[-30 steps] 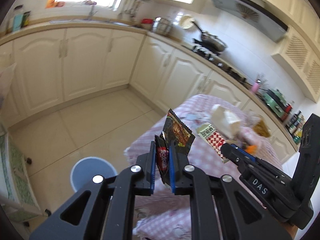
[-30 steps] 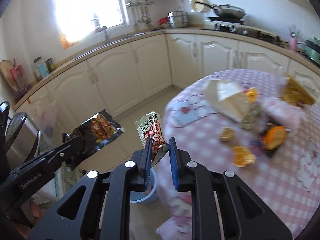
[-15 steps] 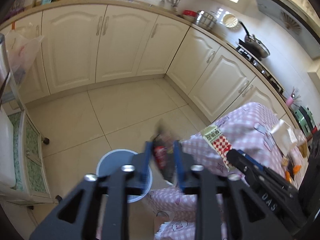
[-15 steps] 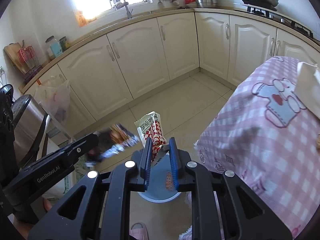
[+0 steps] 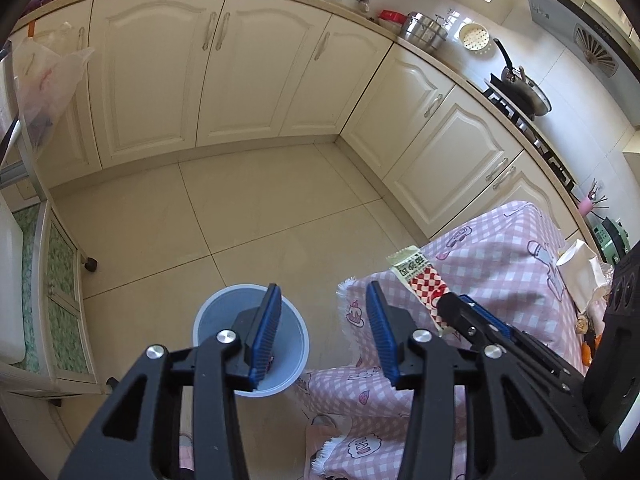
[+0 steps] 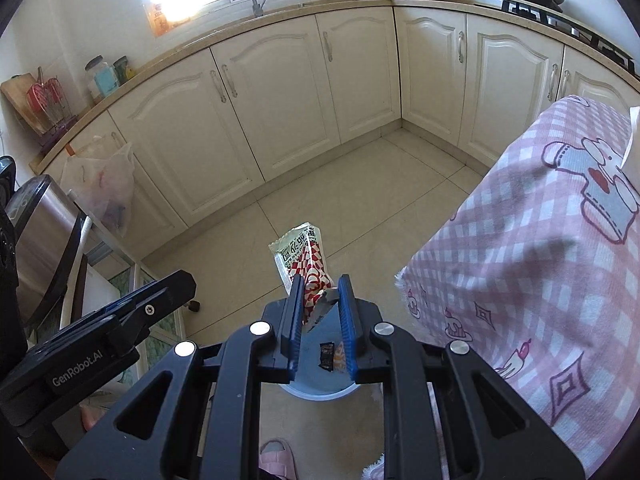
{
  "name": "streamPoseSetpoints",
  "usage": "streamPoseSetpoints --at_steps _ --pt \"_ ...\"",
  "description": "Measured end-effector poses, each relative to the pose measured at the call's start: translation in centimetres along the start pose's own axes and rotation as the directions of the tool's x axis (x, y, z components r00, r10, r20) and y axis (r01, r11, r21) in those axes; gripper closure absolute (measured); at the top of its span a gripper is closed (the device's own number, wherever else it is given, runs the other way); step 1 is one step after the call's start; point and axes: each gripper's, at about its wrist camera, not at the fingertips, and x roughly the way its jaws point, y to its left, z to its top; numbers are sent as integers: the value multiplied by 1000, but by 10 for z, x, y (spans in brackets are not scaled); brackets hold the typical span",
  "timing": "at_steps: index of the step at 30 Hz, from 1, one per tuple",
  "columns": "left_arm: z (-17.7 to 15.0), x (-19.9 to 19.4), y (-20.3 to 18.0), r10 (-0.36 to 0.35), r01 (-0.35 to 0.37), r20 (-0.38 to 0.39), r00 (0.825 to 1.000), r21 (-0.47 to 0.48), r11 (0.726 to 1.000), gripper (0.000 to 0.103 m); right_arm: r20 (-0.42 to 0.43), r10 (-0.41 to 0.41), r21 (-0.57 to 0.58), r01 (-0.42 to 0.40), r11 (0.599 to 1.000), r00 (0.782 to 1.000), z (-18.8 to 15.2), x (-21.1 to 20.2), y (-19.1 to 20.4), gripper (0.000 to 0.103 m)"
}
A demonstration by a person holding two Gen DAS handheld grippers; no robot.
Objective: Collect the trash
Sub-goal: 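Carry both items over the blue bucket and open both tools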
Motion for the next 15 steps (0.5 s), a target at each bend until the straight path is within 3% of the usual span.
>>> streamPoseSetpoints --at_steps 10,15 --pt "7 -12 14 2 0 33 999 -49 999 55 35 52 2 -52 999 998 9 4 11 86" --pt "15 -20 16 7 -4 55 998 -61 998 53 80 61 0 -62 998 995 18 6 17 71"
